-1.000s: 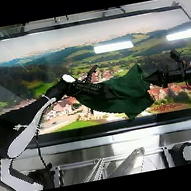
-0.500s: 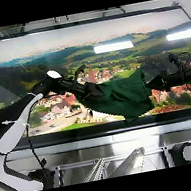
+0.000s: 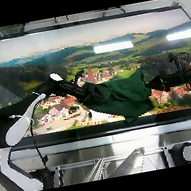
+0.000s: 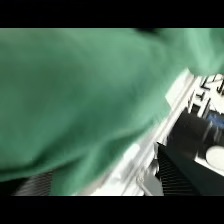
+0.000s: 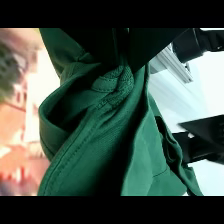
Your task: Fold the shirts.
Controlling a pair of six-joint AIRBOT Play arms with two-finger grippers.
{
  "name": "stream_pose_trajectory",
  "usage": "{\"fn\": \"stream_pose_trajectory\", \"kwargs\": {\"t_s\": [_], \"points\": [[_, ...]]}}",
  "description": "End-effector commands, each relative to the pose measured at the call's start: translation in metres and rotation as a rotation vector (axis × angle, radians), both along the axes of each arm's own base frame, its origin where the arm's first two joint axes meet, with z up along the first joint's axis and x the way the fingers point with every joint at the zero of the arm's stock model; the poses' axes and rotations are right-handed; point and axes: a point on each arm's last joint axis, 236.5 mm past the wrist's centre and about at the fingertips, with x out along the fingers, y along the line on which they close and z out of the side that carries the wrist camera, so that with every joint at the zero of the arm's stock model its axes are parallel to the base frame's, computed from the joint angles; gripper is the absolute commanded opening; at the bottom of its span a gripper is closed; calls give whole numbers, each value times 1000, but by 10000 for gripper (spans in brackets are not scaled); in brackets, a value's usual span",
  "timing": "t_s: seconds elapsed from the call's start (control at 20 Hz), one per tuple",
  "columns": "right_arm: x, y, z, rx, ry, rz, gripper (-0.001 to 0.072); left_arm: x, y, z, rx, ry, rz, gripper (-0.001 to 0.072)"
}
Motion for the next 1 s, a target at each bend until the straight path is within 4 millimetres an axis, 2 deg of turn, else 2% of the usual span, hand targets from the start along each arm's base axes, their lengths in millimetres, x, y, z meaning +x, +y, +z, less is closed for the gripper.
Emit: {"fn": "stream_pose_trajectory", "kwargs": {"t_s": [0.0, 0.05, 0.1, 0.15, 0.3, 0.45, 0.55, 0.6, 0.7, 0.85, 0.95], "points": [[0, 0, 0, -2, -4, 1, 25, 15, -14, -7, -5, -27, 21, 460], [0, 0, 0, -2, -4, 1, 25, 21, -20, 0, -14, -49, 17, 358], [0, 0, 0, -2, -4, 1, 25, 29, -26, 8, -23, -84, 16, 129], [0, 0, 0, -2, -4, 1, 25, 38, -29, 16, -34, -117, 21, 3], [-3, 2, 3, 12, 0, 15, 25, 52, -39, 42, -69, -184, 3, 3], [-4, 3, 11, 12, -28, 25, 25, 49, -42, 72, -117, -212, -65, 3], [-1, 9, 34, 66, -74, 17, 25, 44, -40, 95, -127, -254, -98, 4], [3, 13, 57, 114, -136, 15, 25, 42, -36, 114, -140, -297, -114, 4], [10, 14, 118, 211, -286, 0, 25, 41, -19, 171, -183, -413, -119, 4], [5, 6, 236, 285, -611, -6, 25, 38, 28, 273, -218, -645, -57, 5], [-20, 5, 330, 341, -879, -11, 25, 28, 71, 346, -216, -844, 29, 24]]}}
